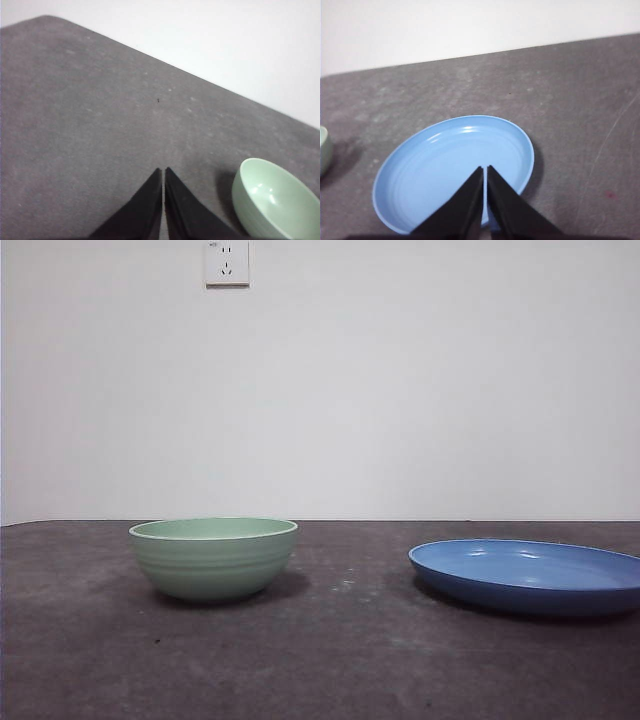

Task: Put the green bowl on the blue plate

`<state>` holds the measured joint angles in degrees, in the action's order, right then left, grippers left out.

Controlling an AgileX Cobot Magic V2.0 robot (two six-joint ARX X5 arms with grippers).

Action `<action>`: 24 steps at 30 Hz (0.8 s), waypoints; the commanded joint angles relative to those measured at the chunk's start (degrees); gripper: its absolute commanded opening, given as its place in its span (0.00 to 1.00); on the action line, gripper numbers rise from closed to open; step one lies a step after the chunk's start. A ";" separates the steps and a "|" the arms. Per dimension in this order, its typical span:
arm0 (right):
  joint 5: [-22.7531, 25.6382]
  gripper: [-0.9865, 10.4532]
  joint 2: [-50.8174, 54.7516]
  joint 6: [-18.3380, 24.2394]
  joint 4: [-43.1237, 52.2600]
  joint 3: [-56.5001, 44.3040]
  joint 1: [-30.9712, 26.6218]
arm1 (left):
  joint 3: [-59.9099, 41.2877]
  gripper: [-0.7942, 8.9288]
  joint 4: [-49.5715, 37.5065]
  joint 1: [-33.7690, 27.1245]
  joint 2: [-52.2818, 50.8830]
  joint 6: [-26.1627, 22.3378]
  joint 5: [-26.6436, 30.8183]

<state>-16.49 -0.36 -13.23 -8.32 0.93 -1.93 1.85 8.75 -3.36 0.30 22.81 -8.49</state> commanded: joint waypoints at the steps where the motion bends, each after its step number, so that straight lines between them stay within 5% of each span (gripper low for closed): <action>1: 0.00 0.09 0.15 -5.75 1.09 -0.15 -0.04 | -0.92 0.09 -0.61 -0.11 -0.11 4.63 -0.35; 13: 0.13 0.09 0.09 -8.83 3.58 7.67 -0.04 | 8.09 0.09 2.84 -0.11 1.07 8.20 -3.56; 24: 0.46 0.09 -7.78 -5.18 -6.91 24.79 -0.04 | 25.40 0.09 14.10 -0.11 13.31 -1.20 -9.33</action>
<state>-16.23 -7.09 -20.21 -14.44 24.27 -1.93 25.67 22.74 -3.36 12.51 24.88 -17.17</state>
